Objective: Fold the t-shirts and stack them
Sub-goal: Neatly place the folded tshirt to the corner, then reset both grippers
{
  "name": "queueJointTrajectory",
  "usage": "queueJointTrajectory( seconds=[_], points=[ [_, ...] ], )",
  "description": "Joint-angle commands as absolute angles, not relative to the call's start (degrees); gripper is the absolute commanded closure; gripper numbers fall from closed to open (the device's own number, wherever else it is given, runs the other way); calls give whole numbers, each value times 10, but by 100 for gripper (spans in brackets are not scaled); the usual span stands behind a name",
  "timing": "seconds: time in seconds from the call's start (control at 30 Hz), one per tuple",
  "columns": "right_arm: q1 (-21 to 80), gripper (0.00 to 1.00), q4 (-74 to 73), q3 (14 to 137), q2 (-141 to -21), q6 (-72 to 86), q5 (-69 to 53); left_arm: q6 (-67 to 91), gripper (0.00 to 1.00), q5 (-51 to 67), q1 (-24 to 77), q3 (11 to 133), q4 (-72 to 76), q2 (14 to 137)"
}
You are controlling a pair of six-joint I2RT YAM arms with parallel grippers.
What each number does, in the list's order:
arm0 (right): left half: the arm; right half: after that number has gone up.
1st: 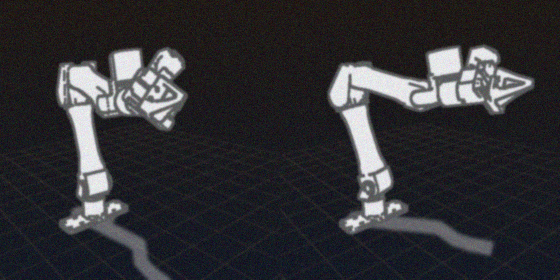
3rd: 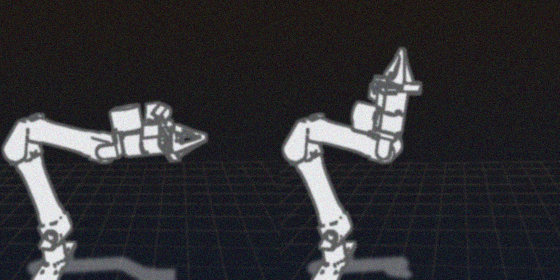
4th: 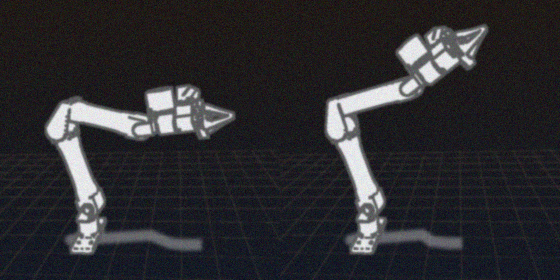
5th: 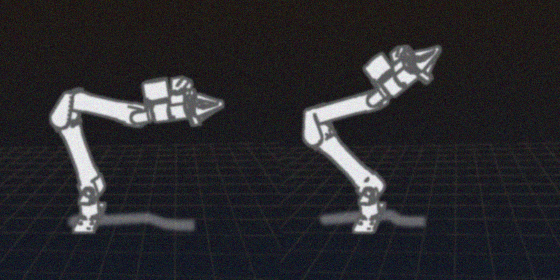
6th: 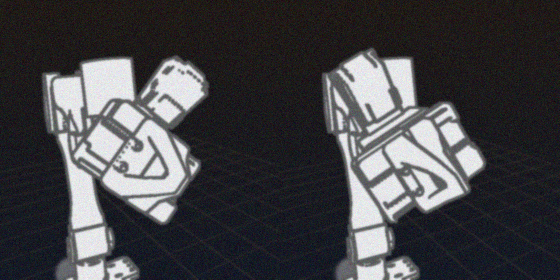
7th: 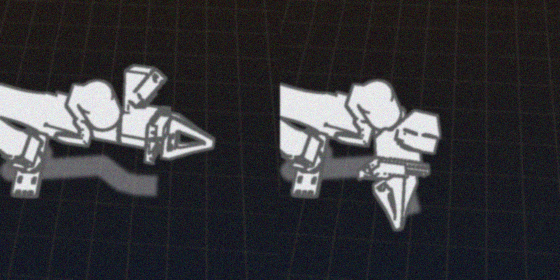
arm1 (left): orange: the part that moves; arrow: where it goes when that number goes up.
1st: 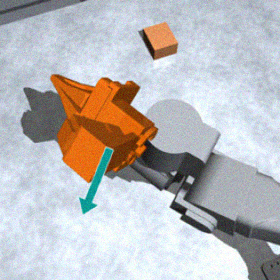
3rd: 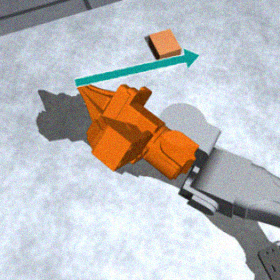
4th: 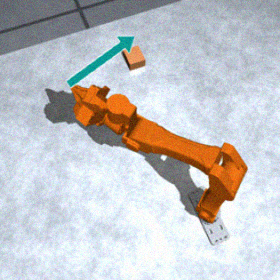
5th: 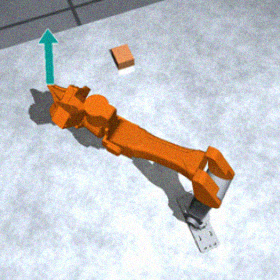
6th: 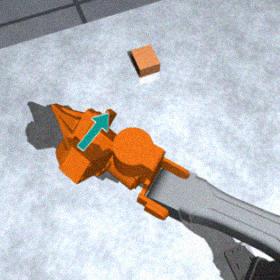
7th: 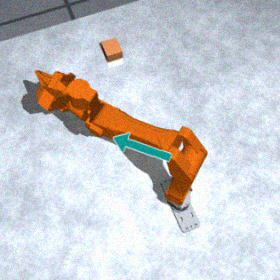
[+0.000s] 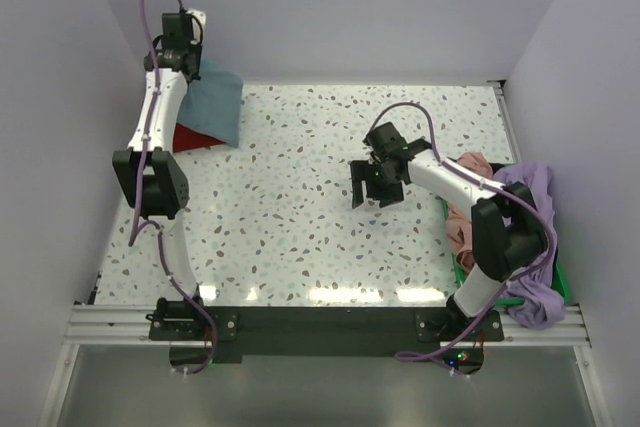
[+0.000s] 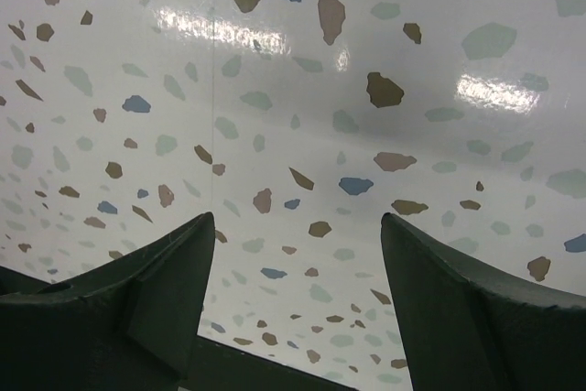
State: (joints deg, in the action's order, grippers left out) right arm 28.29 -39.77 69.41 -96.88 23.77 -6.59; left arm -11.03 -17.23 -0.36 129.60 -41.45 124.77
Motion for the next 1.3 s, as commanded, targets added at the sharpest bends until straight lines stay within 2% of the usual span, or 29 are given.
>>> queueJointTrajectory(
  seconds=[0.0, 0.57, 0.63, 0.67, 0.7, 0.73, 0.97, 1.27],
  points=[
    [287, 24, -399, 686, -936, 245, -59, -103, 100, -162, -30, 1298, -371, 1195],
    [301, 24, -407, 671, -913, 253, -67, -37, 100, -88, -141, 1299, -346, 1309],
    [303, 24, -410, 672, -911, 254, -68, -27, 78, -91, -148, 1304, -343, 1317],
    [308, 23, -410, 674, -909, 256, -67, -12, 56, -105, -156, 1309, -346, 1321],
    [309, 23, -412, 676, -907, 257, -64, -4, 15, -119, -159, 1312, -351, 1324],
    [311, 23, -413, 677, -904, 257, -62, -4, 0, -134, -162, 1312, -353, 1323],
    [314, 22, -417, 683, -859, 260, -37, 39, 0, -142, -154, 1246, -346, 1233],
    [315, 22, -404, 658, -790, 258, 11, 53, 0, -147, -37, 958, -240, 978]
  ],
)
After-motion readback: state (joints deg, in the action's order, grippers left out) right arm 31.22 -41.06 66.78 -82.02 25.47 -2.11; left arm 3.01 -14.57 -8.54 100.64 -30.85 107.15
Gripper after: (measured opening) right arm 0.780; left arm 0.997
